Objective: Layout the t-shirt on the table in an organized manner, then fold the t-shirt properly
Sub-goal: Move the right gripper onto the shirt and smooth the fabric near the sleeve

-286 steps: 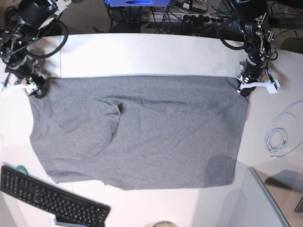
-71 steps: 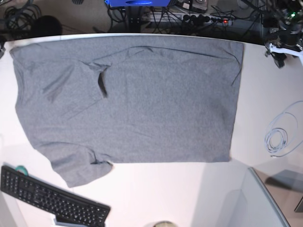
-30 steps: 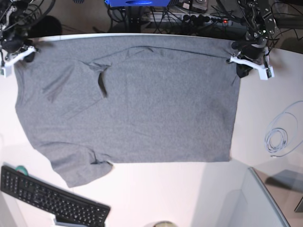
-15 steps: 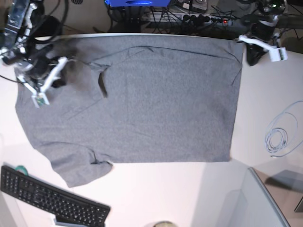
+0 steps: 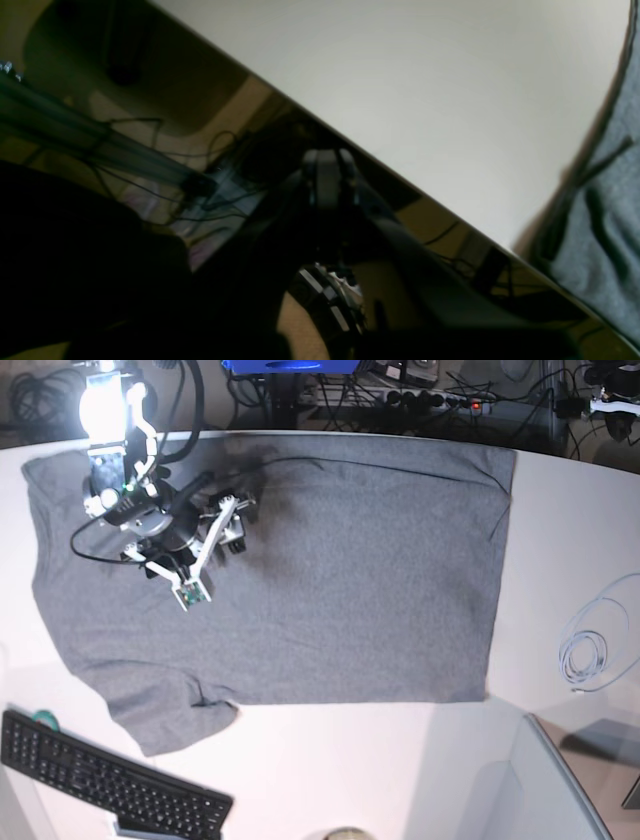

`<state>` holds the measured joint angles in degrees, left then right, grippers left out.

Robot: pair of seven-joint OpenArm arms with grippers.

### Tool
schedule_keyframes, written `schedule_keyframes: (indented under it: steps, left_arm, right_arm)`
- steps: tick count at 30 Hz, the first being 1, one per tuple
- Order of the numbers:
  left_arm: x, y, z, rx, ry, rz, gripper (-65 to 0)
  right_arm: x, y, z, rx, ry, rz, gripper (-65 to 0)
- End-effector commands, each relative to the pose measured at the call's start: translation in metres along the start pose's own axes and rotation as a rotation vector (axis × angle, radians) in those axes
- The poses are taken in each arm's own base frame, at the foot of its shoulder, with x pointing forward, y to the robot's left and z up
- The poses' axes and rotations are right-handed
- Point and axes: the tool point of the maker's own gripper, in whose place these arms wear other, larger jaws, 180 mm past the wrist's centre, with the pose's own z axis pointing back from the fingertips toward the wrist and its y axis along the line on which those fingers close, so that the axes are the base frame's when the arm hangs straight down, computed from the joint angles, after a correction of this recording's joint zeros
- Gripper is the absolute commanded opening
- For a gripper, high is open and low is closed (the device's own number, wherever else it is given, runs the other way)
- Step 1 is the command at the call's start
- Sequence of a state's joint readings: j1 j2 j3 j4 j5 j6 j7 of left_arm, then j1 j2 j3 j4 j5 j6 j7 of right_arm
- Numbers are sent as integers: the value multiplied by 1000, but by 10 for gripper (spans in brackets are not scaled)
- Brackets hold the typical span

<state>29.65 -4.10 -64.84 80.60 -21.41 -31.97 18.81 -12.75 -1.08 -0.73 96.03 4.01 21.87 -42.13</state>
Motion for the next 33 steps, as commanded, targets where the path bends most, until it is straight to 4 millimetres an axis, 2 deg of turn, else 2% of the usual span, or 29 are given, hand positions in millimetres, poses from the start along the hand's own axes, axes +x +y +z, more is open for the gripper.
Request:
schedule_keyframes:
  steps: [1,5,8,10,14,16,22,29,31,33]
  left_arm:
    - [16,4,2,-3,-48,-14,-650]
    - [15,3,2,-2,-46,-11,-650]
    - [15,4,2,-2,-47,-12,-650]
    - [16,4,2,-3,-49,-13,-650]
    - [16,3,1,-3,-48,-12,-650]
    - [18,1,-1,-7,-53,-6,-650]
    - [16,0,-1,-8,-51,-4,-650]
    - [16,1,0,-7,-48,-5,-650]
    - [15,1,0,-6,-47,-7,-650]
    - [15,1,0,-6,-46,-5,-650]
  right_arm:
    - [10,-4,-1,-11,-27,-5,-255]
    - [2,-10,-10,-27,8,-40,-260]
    - [-7,-10,-15,-23,34,-47,-300]
    - [-10,-8,-17,-18,43,-52,-359]
    - [-5,-10,-18,-20,36,-52,-581]
    - [-3,-11,-18,-22,31,-52,-633]
    - [13,-22,-18,-64,-1,-85,-642]
    - [24,-24,-12,-75,-44,-81,-629]
    - [14,-19,-8,-72,-16,-79,-569]
    - [11,-15,-8,-67,-7,-77,-455]
